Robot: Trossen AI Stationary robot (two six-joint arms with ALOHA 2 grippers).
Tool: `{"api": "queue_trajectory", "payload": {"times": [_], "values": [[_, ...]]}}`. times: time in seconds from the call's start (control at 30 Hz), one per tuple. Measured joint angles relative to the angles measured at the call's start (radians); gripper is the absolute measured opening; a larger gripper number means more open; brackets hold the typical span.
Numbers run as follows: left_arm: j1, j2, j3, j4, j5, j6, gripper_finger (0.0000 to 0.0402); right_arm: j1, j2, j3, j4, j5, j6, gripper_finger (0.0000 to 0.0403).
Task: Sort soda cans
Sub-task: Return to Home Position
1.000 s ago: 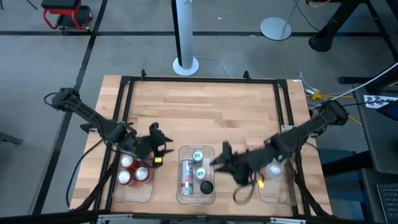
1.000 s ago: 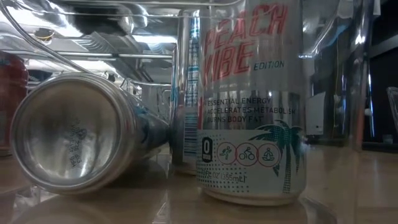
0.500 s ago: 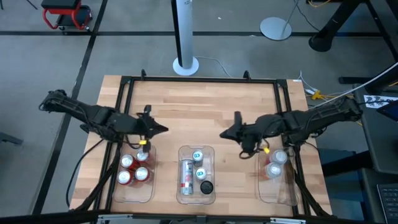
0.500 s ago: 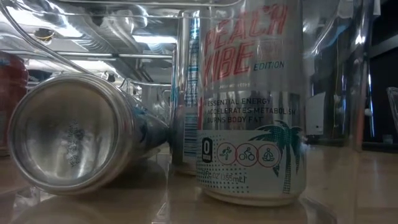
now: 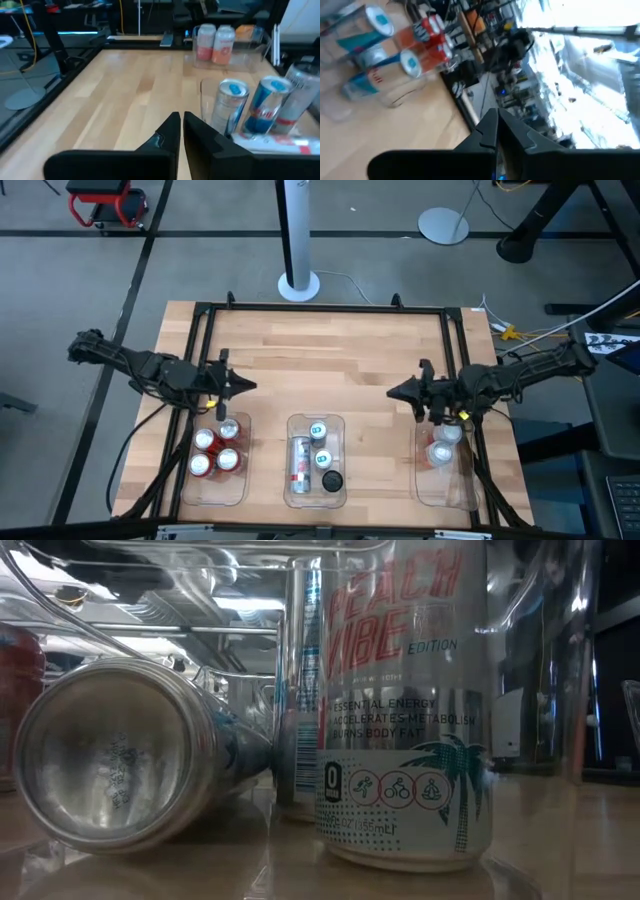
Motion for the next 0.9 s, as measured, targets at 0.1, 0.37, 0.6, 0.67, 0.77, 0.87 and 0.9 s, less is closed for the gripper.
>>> {"api": "queue_trajectory", "payload": {"times": [0.1,0.37,0.6,0.67,0.77,0.87,0.9], "values": [[-0.001,-0.006,-0.024,0.021,0.001,-0.018,0.0018,0.0,-0.019,-0.037,-0.005,-0.001,0.004,0.0014],[0.028,-0.09,-0.156,0.172,0.157,0.038,0.0019,-0.034,-0.045,-0.152,0.051,-0.085,-0.058,0.0014],[0.045,-0.218,-0.271,0.321,0.316,0.08,0.0019,-0.054,-0.163,-0.219,0.05,-0.077,-0.032,0.0014],[0.045,-0.248,-0.301,0.341,0.316,0.082,0.0019,-0.053,-0.203,-0.246,0.051,-0.067,-0.03,0.0014],[0.046,-0.296,-0.345,0.378,0.316,0.088,0.0019,-0.053,-0.271,-0.297,0.058,-0.06,-0.025,0.0014],[0.05,-0.342,-0.371,0.383,0.302,0.089,0.0019,-0.053,-0.343,-0.342,0.08,-0.059,-0.012,0.0014],[0.055,-0.357,-0.381,0.383,0.295,0.088,0.0019,-0.053,-0.363,-0.357,0.083,-0.059,-0.009,0.0014]]}}
